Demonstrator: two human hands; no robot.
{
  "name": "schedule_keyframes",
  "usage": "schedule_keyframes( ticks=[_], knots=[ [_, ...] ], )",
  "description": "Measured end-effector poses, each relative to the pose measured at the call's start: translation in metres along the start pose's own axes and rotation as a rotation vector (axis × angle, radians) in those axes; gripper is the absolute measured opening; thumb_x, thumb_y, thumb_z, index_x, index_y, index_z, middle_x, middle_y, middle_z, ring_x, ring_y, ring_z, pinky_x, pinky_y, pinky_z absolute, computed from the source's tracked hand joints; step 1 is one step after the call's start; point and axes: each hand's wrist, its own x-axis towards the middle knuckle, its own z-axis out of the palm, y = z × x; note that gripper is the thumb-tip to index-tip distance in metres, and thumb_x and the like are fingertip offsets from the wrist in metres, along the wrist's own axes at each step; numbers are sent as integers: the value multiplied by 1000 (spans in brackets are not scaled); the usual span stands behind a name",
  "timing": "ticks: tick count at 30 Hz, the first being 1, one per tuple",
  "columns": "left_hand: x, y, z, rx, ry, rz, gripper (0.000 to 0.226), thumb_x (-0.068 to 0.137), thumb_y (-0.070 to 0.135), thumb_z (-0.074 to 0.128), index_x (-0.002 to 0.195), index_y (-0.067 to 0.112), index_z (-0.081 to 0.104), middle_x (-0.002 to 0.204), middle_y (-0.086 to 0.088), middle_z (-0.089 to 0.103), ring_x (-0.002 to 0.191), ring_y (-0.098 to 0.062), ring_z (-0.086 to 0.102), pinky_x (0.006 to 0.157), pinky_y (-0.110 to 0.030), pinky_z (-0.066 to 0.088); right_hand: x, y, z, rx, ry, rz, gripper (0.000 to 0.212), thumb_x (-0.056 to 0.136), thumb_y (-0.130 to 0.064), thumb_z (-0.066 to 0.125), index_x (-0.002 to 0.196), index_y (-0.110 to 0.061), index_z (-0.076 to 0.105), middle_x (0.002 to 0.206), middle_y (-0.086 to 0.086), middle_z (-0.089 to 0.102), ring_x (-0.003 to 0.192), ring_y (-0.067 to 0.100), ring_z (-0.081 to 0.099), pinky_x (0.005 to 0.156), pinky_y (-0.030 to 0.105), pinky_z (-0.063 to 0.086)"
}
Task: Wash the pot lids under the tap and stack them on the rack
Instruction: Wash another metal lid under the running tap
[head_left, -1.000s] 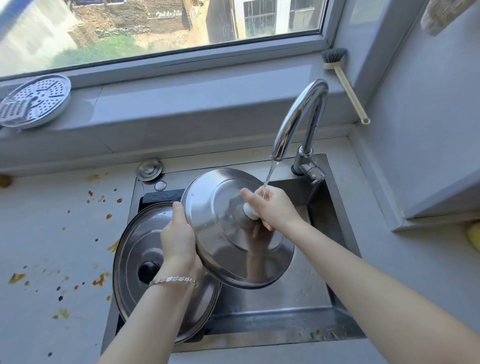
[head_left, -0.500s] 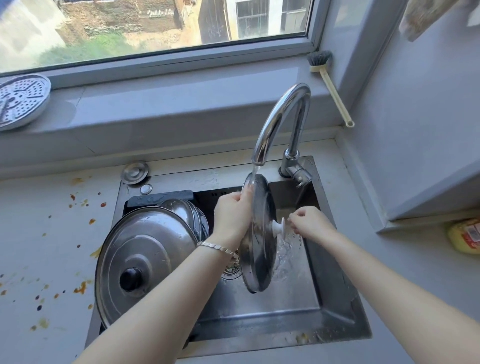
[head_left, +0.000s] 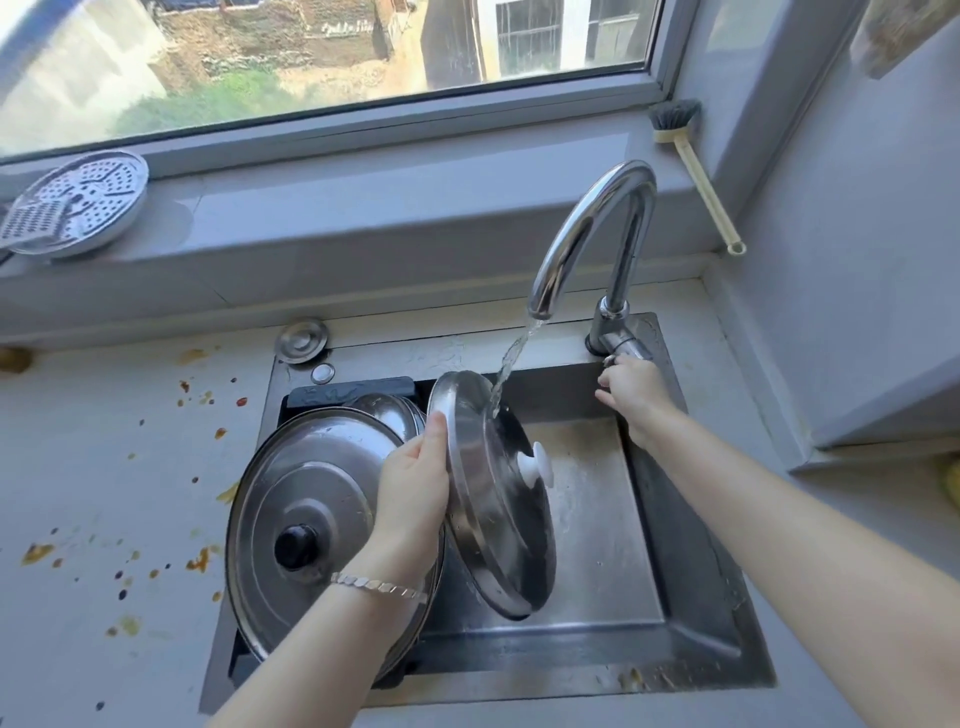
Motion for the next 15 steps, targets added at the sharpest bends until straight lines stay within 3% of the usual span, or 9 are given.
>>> schedule_keyframes(
  ticks=[2, 3, 5, 6, 8, 10, 13, 15],
  knots=[
    [-3, -4, -4, -23, 13, -12, 47, 94, 44, 44, 66, 7, 52, 60, -14, 48, 54, -24, 45, 55, -30, 38, -5, -6, 3, -32, -75, 11, 13, 87, 2, 46, 85, -10, 51, 84, 3, 47, 92, 23, 50, 105, 49, 39],
    [-5, -5, -5, -37, 6, -19, 45, 94, 44, 44, 69, 8, 53, 61, -15, 47, 54, -24, 44, 55, -30, 36, -9, -8, 3, -90, -120, 11, 15, 88, -5, 49, 102, -9, 53, 103, 5, 52, 107, 26, 50, 104, 45, 40],
    [-10, -7, -8, -54, -8, -22, 44, 94, 44, 44, 75, 6, 57, 58, -15, 50, 48, -21, 46, 50, -23, 36, -19, -5, 1, -348, -192, 27, 57, 90, -22, 51, 141, -8, 30, 142, 8, 37, 123, 27, 45, 101, 42, 43],
    [-12, -7, -9, -53, -4, -24, 46, 94, 43, 44, 72, 5, 56, 52, -13, 50, 40, -19, 47, 45, -19, 36, -28, -2, 2, -491, -228, 24, 66, 91, -31, 49, 147, -11, 21, 147, 8, 33, 118, 27, 50, 96, 40, 47],
    [-16, -7, -11, -55, -4, -32, 48, 94, 42, 45, 62, 7, 49, 50, -11, 45, 36, -18, 43, 40, -20, 32, -52, 6, 7, -625, -328, -10, 63, 93, -42, 42, 147, -18, 21, 137, 8, 44, 92, 23, 63, 77, 32, 55],
    [-21, -3, -10, -34, -11, -12, 47, 93, 42, 46, 58, 13, 38, 53, -7, 35, 42, -18, 34, 43, -24, 25, -75, 17, 10, -644, -425, -60, 52, 93, -45, 39, 140, -23, 31, 115, 7, 56, 73, 19, 65, 61, 26, 55],
    [-31, 2, -5, -26, -59, 32, 49, 94, 39, 47, 55, 11, 37, 50, -6, 32, 44, -16, 30, 42, -23, 24, -96, 36, 8, -735, -421, -186, 34, 93, -42, 41, 118, -19, 46, 99, 6, 61, 73, 20, 64, 59, 26, 54],
    [-37, 1, -1, -21, -152, 56, 47, 94, 40, 46, 65, 4, 53, 58, -13, 43, 52, -21, 39, 51, -25, 33, -101, 47, 2, -697, -360, -234, 28, 93, -38, 45, 104, -14, 52, 94, 8, 64, 69, 20, 64, 64, 29, 55]
  ],
)
